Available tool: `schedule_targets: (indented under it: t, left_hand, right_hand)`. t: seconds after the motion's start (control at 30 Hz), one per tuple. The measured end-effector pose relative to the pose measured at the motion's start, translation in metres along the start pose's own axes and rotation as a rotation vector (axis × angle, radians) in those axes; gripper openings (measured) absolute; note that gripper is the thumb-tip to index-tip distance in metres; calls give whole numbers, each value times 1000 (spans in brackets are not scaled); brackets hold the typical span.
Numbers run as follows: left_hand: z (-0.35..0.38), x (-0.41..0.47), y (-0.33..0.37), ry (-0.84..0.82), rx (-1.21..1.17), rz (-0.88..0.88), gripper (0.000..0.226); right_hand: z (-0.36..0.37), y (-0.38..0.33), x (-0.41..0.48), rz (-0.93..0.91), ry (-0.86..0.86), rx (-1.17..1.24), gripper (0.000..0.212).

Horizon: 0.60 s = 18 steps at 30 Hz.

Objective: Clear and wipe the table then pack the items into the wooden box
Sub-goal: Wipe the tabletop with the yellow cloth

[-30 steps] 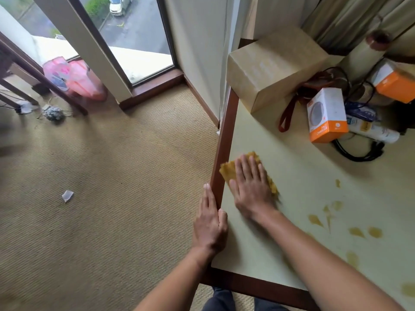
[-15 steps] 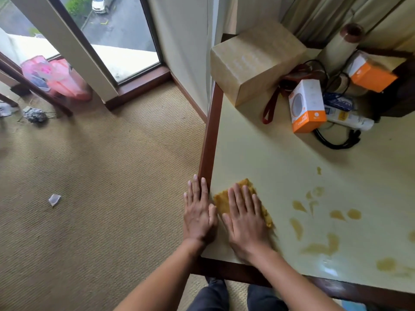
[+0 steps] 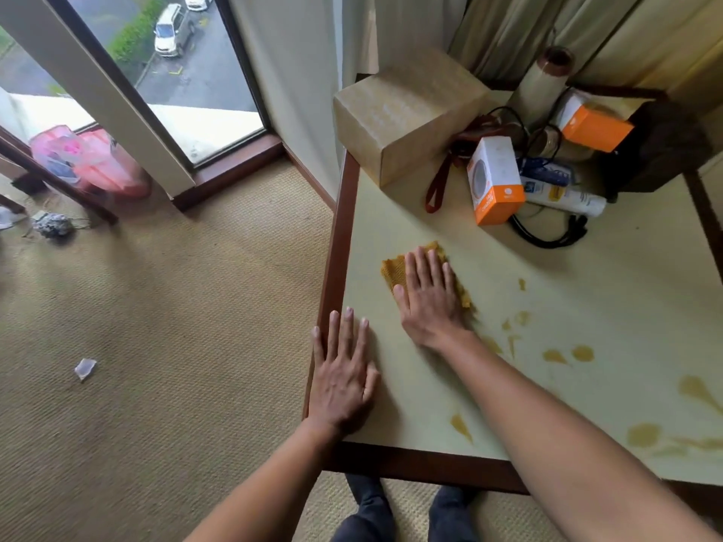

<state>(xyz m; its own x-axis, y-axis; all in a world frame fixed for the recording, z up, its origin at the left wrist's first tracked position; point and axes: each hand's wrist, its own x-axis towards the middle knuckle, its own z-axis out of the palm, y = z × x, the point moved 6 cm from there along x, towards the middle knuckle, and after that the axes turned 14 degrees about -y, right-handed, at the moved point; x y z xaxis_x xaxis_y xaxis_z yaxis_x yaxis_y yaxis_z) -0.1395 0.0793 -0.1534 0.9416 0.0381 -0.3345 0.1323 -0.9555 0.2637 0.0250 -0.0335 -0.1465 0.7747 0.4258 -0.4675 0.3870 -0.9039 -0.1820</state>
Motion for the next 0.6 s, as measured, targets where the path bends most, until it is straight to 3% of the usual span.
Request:
schedule_targets:
  t: [0.13,0.23,0.47,0.6]
  left_hand:
    - [12,-7,27,-11,-19,-51,79]
    - [17,-10,41,-21,33,-50,72]
    - [20,-6,42,-44,93,-99,72]
    - [18,-9,44,-57,87,-111,73]
  right_hand:
    - [52,-2,-90,-117,10,-8,71]
    - [56,27,-106,-167,15,-42,69]
    - [-12,155,-28,223,58,58,73]
    - [5,124,-48,176,97,91,74]
